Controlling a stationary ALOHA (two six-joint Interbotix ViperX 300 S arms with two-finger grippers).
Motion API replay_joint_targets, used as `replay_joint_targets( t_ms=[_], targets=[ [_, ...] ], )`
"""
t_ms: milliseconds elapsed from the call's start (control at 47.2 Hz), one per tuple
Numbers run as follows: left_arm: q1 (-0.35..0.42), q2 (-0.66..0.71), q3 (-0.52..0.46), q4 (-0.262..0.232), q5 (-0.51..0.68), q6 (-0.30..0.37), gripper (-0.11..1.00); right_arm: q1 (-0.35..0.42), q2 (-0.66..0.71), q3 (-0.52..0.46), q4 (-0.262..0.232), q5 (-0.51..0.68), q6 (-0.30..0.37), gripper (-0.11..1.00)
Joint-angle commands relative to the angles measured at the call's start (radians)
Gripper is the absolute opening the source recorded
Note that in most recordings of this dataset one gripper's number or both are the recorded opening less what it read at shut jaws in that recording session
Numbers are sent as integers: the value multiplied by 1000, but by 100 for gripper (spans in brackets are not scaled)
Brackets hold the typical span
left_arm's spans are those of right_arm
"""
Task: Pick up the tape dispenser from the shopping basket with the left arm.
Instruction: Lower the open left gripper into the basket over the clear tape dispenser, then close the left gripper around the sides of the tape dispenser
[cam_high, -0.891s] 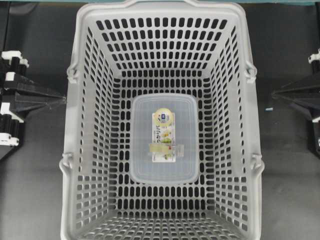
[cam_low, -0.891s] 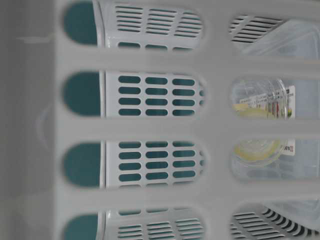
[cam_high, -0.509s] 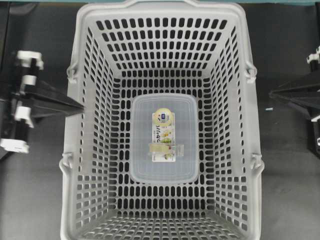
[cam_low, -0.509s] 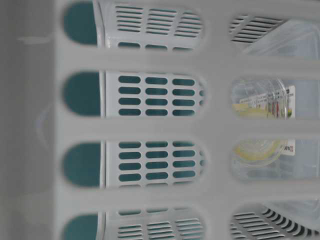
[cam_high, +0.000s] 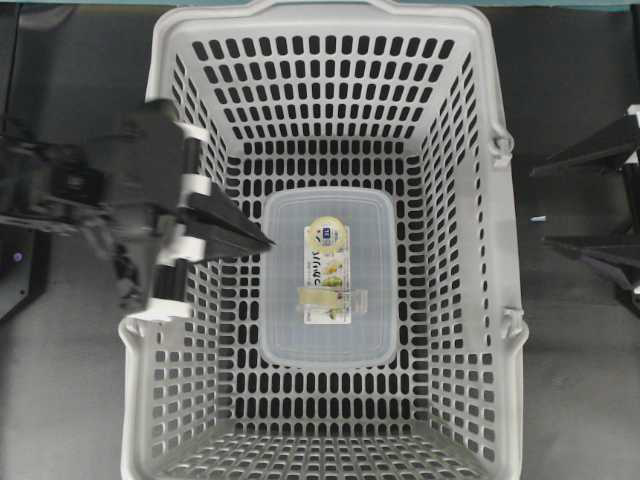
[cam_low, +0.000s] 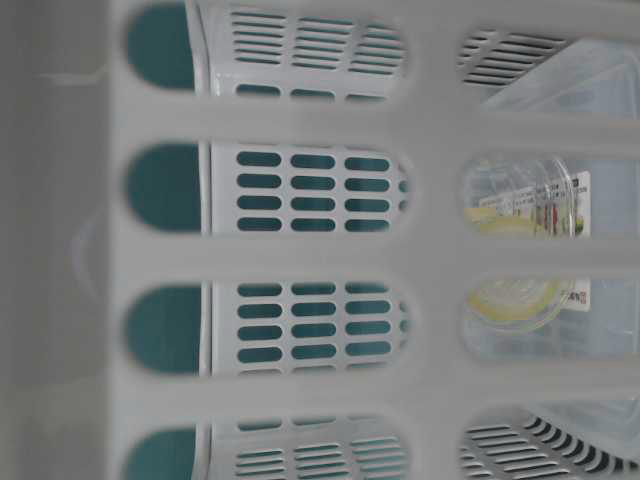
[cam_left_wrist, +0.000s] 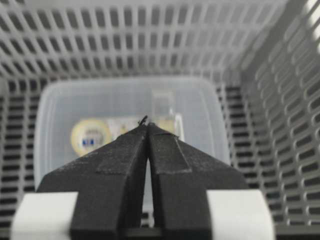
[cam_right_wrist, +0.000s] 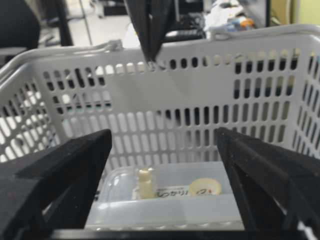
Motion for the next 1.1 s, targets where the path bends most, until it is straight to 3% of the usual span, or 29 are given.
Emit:
replay_joint_targets(
  t_ms=[0,64,254,360,551,933,997,1081],
  targets=[
    [0,71,-94,3,81,-2,6,15,0,-25,3,-2,2,80],
    [0,117,-130,3,132,-2,18,17,-5,-23,3,-2,2,78],
    [-9,265,-235,3,282,-2,73,17,-20,-21,3,-3,2,76],
    [-21,350,-295,3,325,-3,90,18,-26,-17,3,-2,2,76],
    [-34,459,-348,3,336,-41,89,18,-29,-11,3,-2,2,76],
    [-40,520,-324,3,339,-55,86,18,-34,2,3,-3,2,76],
    [-38,517,-321,3,339,-46,80,18,-35,5,3,-2,2,76],
    [-44,512,-327,5,351,-37,58,18,-40,6,3,-3,2,76]
  ],
)
